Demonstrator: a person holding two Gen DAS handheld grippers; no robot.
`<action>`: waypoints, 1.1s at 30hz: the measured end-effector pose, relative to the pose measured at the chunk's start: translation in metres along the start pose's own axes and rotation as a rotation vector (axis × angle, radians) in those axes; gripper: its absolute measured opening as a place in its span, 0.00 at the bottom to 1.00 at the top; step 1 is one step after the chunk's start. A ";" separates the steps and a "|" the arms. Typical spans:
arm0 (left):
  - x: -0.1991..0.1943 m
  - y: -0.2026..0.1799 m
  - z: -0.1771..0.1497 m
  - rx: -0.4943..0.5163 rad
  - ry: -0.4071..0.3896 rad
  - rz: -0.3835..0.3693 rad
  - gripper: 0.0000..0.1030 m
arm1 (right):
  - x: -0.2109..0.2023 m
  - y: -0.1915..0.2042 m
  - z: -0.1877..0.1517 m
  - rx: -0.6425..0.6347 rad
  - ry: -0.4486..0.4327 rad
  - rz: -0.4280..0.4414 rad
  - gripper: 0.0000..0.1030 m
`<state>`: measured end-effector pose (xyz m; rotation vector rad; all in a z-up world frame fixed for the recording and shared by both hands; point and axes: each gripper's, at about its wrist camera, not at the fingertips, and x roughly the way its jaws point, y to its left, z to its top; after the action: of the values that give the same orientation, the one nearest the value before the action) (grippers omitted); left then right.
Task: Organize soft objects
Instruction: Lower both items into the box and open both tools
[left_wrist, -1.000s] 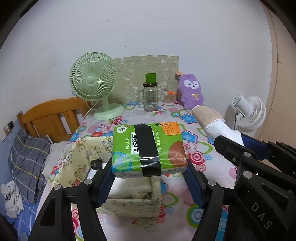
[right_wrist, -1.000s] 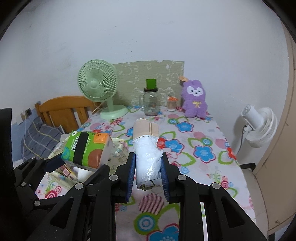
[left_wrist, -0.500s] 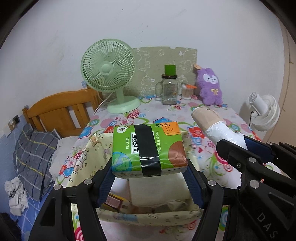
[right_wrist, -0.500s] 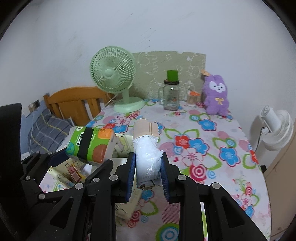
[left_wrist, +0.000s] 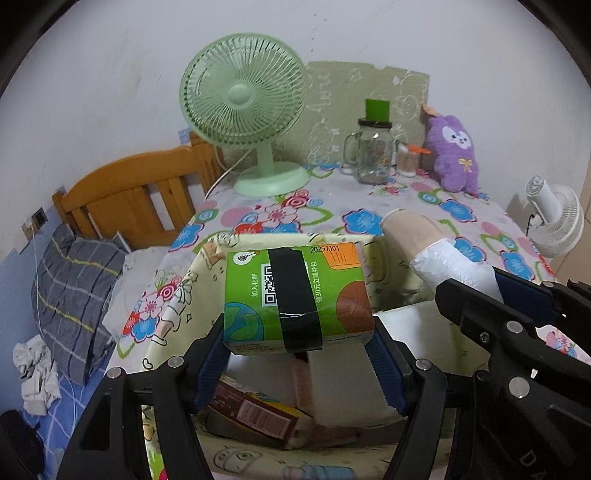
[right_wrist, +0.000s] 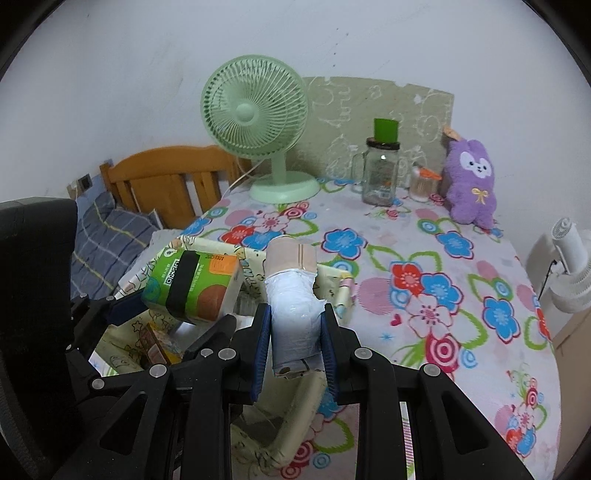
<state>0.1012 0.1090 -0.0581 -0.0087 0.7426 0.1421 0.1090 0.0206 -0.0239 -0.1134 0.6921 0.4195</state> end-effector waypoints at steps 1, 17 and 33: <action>0.003 0.002 -0.001 -0.004 0.007 0.001 0.71 | 0.003 0.001 0.000 -0.003 0.006 0.003 0.28; 0.013 0.015 -0.006 -0.029 0.032 0.021 0.93 | 0.030 0.014 0.003 -0.025 0.042 0.027 0.28; 0.000 0.013 -0.012 -0.001 0.025 -0.002 0.99 | 0.034 0.015 0.000 -0.014 0.063 0.099 0.69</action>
<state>0.0918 0.1209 -0.0662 -0.0122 0.7677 0.1409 0.1256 0.0459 -0.0451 -0.1062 0.7587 0.5178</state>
